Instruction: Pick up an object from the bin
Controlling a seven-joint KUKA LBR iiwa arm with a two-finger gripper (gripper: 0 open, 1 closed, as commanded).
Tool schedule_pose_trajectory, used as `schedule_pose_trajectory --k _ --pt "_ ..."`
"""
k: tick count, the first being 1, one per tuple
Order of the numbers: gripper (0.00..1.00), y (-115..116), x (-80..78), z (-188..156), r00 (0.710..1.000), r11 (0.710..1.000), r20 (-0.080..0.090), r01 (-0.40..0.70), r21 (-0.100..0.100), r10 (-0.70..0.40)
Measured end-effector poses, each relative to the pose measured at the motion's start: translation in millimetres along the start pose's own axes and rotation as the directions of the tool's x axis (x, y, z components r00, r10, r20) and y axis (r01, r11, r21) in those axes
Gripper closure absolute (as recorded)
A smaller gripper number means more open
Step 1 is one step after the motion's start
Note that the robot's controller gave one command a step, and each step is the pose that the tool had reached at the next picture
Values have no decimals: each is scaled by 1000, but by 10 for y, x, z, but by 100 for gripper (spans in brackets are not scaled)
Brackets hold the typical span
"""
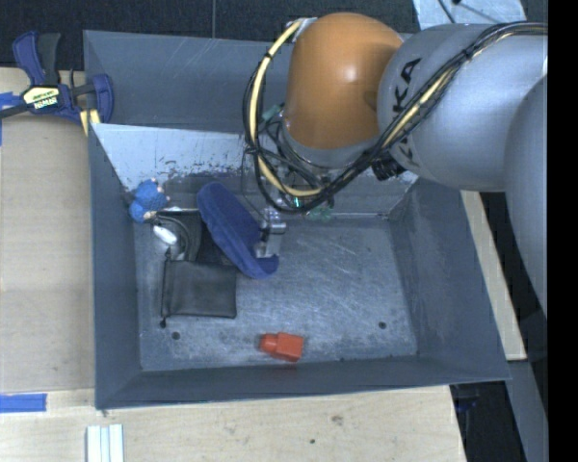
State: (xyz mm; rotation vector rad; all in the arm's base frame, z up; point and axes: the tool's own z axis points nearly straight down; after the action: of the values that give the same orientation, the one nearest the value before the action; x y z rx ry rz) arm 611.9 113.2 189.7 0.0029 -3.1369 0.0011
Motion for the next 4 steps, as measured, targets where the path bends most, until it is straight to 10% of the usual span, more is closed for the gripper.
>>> schedule_pose_trajectory --k 1,2,3,4 --pt "0 274 161 1163 999 999 23 31 -4 -31" --pt "0 396 239 1045 954 955 21 298 6 -298" --pt "100 396 243 1037 955 956 17 294 5 -295" --pt "100 543 615 384 948 948 16 319 3 -319"
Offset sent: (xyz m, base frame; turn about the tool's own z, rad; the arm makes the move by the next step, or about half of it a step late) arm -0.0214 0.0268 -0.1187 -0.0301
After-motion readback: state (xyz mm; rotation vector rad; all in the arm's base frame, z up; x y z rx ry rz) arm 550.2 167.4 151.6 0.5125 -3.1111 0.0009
